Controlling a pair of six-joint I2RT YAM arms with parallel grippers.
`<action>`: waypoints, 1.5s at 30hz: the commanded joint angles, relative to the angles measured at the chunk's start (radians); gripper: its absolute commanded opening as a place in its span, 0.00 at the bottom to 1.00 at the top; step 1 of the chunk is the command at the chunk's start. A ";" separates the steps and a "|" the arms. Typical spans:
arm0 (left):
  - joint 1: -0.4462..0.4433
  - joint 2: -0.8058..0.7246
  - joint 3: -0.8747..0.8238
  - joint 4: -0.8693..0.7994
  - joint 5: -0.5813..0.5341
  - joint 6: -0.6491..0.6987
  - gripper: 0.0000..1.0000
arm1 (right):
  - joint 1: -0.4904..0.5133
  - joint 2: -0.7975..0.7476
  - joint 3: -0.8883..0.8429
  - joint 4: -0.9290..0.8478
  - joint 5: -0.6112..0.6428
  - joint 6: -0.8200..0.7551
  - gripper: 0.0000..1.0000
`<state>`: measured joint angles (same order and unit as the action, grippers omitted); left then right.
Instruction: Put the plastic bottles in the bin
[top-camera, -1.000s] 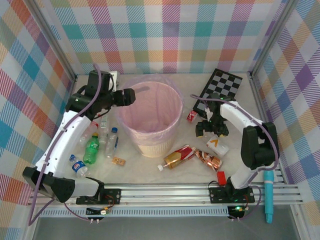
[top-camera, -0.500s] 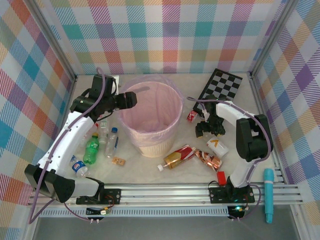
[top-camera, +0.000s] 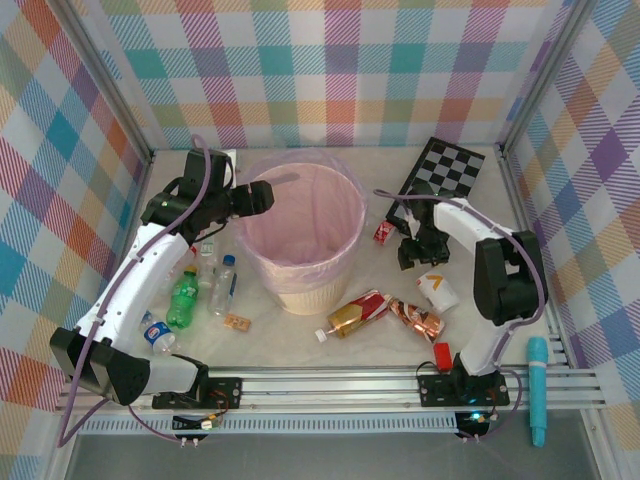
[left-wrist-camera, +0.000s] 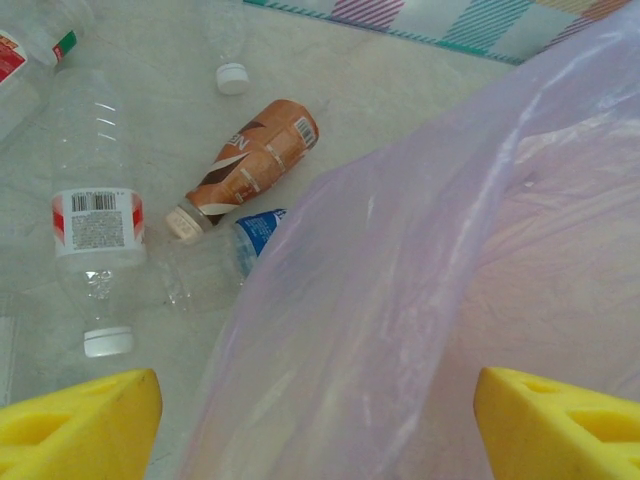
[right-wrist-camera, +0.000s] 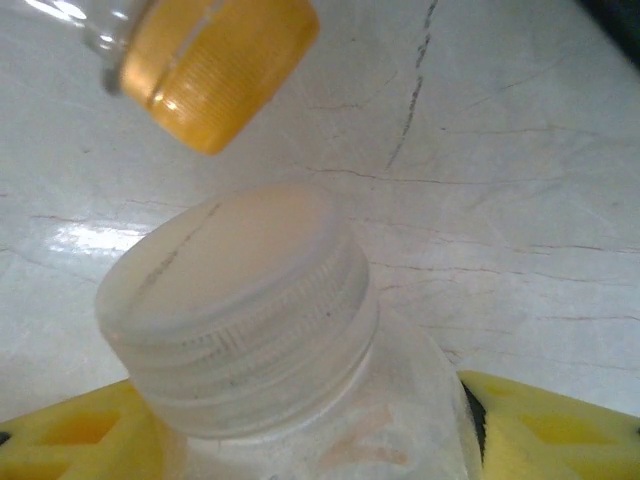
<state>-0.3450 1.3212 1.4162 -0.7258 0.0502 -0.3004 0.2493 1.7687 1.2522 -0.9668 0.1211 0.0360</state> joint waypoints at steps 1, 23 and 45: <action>-0.009 0.007 -0.010 0.029 -0.019 -0.026 0.82 | 0.003 -0.073 0.059 -0.093 0.020 -0.023 0.62; -0.009 -0.008 -0.090 0.102 0.027 -0.061 0.83 | 0.034 -0.277 0.872 -0.116 -0.432 0.185 0.53; -0.012 -0.003 -0.107 0.129 -0.007 -0.079 0.83 | 0.493 0.037 0.736 0.171 -0.334 0.210 0.54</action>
<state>-0.3447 1.3003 1.3293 -0.5438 0.0544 -0.3779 0.7185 1.8046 2.0209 -0.7620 -0.3176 0.3038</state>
